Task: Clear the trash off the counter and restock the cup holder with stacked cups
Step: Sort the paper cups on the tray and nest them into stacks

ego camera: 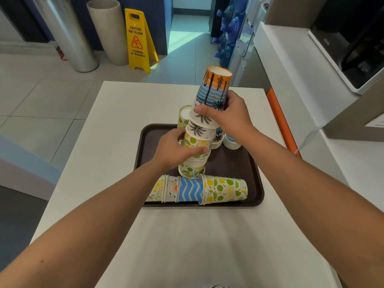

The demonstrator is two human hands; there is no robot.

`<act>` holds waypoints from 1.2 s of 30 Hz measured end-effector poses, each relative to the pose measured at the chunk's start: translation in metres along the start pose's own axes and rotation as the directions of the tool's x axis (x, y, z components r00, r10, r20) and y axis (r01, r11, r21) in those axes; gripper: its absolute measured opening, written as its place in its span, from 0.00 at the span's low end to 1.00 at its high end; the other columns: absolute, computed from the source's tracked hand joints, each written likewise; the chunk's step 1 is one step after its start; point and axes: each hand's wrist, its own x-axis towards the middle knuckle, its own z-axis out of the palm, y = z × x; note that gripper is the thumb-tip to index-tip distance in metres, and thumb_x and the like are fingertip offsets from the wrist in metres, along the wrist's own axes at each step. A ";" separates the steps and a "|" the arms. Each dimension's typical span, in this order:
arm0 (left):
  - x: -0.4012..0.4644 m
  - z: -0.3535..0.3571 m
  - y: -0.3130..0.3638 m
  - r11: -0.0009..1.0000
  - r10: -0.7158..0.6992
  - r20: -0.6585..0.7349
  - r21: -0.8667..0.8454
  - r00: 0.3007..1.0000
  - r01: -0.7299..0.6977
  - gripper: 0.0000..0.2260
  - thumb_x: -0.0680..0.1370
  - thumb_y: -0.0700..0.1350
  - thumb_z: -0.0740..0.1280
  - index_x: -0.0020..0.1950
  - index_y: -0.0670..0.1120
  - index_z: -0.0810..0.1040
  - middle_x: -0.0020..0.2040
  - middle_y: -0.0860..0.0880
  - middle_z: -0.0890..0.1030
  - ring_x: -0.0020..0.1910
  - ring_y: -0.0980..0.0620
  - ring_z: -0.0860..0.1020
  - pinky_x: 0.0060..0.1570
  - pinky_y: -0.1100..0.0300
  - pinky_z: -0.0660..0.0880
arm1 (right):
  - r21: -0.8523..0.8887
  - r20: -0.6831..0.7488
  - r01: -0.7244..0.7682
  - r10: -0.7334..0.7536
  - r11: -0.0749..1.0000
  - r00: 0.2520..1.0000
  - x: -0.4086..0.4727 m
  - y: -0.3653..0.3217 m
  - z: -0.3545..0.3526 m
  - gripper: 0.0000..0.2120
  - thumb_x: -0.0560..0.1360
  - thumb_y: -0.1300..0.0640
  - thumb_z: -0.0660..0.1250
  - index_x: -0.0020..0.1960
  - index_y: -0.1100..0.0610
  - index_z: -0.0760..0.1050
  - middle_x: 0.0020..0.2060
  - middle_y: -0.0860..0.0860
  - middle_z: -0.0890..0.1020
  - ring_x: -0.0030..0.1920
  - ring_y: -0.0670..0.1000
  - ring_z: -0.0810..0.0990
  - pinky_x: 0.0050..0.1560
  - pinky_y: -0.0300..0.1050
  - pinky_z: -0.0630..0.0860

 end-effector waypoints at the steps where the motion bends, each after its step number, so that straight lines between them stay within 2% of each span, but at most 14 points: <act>1: 0.000 -0.001 0.000 1.000 0.003 0.001 -0.008 1.000 -0.003 0.30 0.62 0.59 0.81 0.61 0.52 0.80 0.56 0.56 0.84 0.55 0.57 0.81 0.59 0.52 0.78 | 0.010 0.002 -0.001 0.001 1.000 1.000 0.001 0.001 0.000 0.34 0.61 0.45 0.81 0.62 0.56 0.76 0.54 0.47 0.84 0.53 0.45 0.83 0.56 0.49 0.81; 4: 0.002 -0.003 -0.001 1.000 0.004 0.005 -0.016 1.000 -0.003 0.32 0.61 0.59 0.81 0.62 0.54 0.79 0.57 0.56 0.83 0.56 0.57 0.81 0.59 0.51 0.79 | 0.028 -0.003 0.000 0.000 1.000 1.000 0.003 0.002 -0.001 0.36 0.57 0.41 0.80 0.60 0.55 0.77 0.53 0.47 0.84 0.52 0.45 0.84 0.55 0.51 0.81; 8: 0.003 -0.004 -0.003 1.000 -0.004 0.017 -0.016 1.000 0.004 0.32 0.61 0.59 0.81 0.62 0.53 0.79 0.57 0.56 0.83 0.57 0.57 0.81 0.60 0.50 0.78 | 0.028 -0.018 -0.001 0.002 1.000 1.000 0.005 0.002 -0.005 0.33 0.60 0.44 0.81 0.60 0.56 0.77 0.54 0.48 0.84 0.53 0.46 0.83 0.56 0.52 0.80; 15: 0.007 -0.004 -0.001 1.000 -0.008 0.014 0.004 1.000 0.008 0.37 0.56 0.66 0.78 0.62 0.53 0.80 0.57 0.56 0.84 0.56 0.56 0.81 0.59 0.50 0.79 | 0.031 -0.045 0.018 -0.017 0.999 0.999 0.010 -0.005 -0.008 0.38 0.54 0.38 0.79 0.59 0.55 0.78 0.52 0.47 0.85 0.52 0.45 0.84 0.55 0.52 0.81; 20: 0.009 -0.005 -0.005 0.999 -0.031 -0.004 -0.020 1.000 0.031 0.30 0.60 0.61 0.81 0.59 0.54 0.80 0.56 0.55 0.84 0.56 0.56 0.81 0.59 0.51 0.79 | 0.139 -0.087 0.076 -0.064 0.987 0.994 0.023 -0.025 -0.025 0.33 0.58 0.44 0.80 0.59 0.57 0.78 0.53 0.49 0.85 0.53 0.47 0.84 0.55 0.51 0.81; 25: 0.009 -0.008 -0.008 0.999 -0.042 -0.039 -0.005 0.998 0.042 0.30 0.64 0.59 0.81 0.63 0.50 0.79 0.57 0.54 0.83 0.55 0.57 0.79 0.56 0.60 0.77 | 0.123 -0.182 0.101 -0.077 0.987 0.980 0.038 -0.036 -0.042 0.24 0.62 0.50 0.81 0.56 0.55 0.79 0.51 0.48 0.85 0.50 0.45 0.85 0.54 0.48 0.82; 29: 0.006 -0.012 -0.013 0.999 -0.046 -0.074 -0.018 0.996 0.045 0.31 0.64 0.59 0.80 0.63 0.49 0.79 0.56 0.55 0.83 0.55 0.58 0.79 0.57 0.60 0.77 | 0.053 -0.258 0.078 -0.062 0.996 0.964 0.050 -0.022 -0.053 0.18 0.64 0.52 0.80 0.50 0.49 0.77 0.51 0.46 0.84 0.50 0.44 0.84 0.55 0.47 0.81; 33: 0.004 -0.013 -0.015 0.998 -0.051 -0.070 -0.029 0.996 0.049 0.32 0.64 0.58 0.81 0.63 0.48 0.78 0.57 0.55 0.83 0.53 0.62 0.79 0.52 0.67 0.75 | -0.086 -0.232 -0.028 0.007 0.996 0.973 0.050 0.018 -0.033 0.31 0.64 0.50 0.80 0.61 0.58 0.71 0.57 0.49 0.81 0.54 0.46 0.80 0.58 0.46 0.77; 36: 0.005 -0.015 -0.015 0.998 -0.051 -0.062 -0.033 0.997 0.049 0.32 0.64 0.57 0.81 0.64 0.48 0.78 0.57 0.55 0.82 0.52 0.64 0.78 0.48 0.72 0.72 | -0.141 -0.191 -0.121 0.093 0.983 0.977 0.047 0.045 -0.010 0.34 0.66 0.52 0.79 0.64 0.60 0.66 0.60 0.52 0.78 0.58 0.49 0.77 0.55 0.40 0.72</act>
